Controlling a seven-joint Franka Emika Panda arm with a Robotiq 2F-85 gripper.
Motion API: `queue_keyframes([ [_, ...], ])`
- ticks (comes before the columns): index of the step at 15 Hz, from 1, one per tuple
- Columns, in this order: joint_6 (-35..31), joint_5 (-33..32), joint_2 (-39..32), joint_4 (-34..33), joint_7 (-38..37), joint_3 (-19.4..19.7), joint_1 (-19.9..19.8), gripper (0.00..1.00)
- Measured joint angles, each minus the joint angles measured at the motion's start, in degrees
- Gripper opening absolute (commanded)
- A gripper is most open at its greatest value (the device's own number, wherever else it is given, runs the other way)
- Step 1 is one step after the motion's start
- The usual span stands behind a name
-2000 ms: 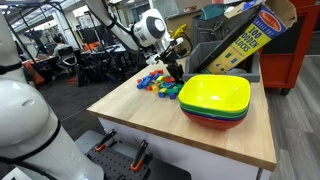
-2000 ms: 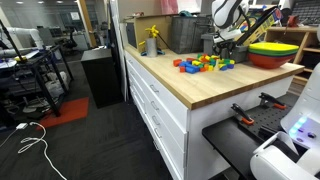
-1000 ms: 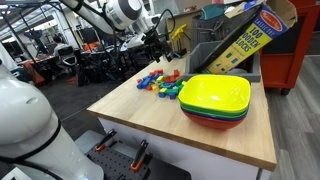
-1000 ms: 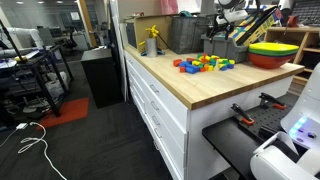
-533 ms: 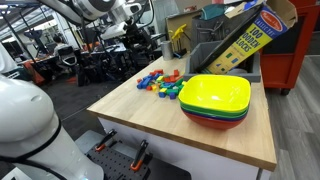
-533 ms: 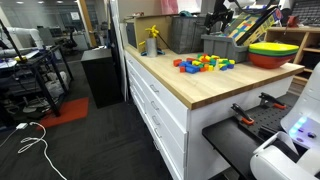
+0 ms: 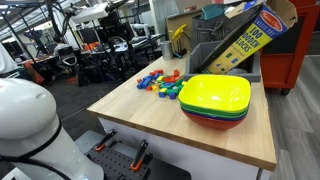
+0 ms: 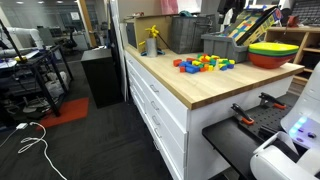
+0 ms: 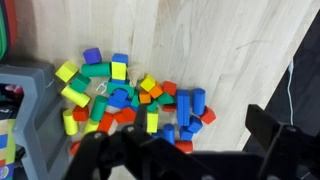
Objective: Pick up the green cylindrical block and move it a little forward on the table, pick up the green square block and move it a little forward on the table
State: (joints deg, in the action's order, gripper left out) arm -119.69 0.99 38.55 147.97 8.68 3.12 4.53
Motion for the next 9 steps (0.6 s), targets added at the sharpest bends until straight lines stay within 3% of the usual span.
queue_keyframes([
  [5, 9.14, -0.05, 2.18, -2.17, 6.87, 1.95, 0.00, 1.00],
  [9, 11.15, -0.06, 2.18, -4.12, 8.16, 2.10, -0.01, 1.00],
])
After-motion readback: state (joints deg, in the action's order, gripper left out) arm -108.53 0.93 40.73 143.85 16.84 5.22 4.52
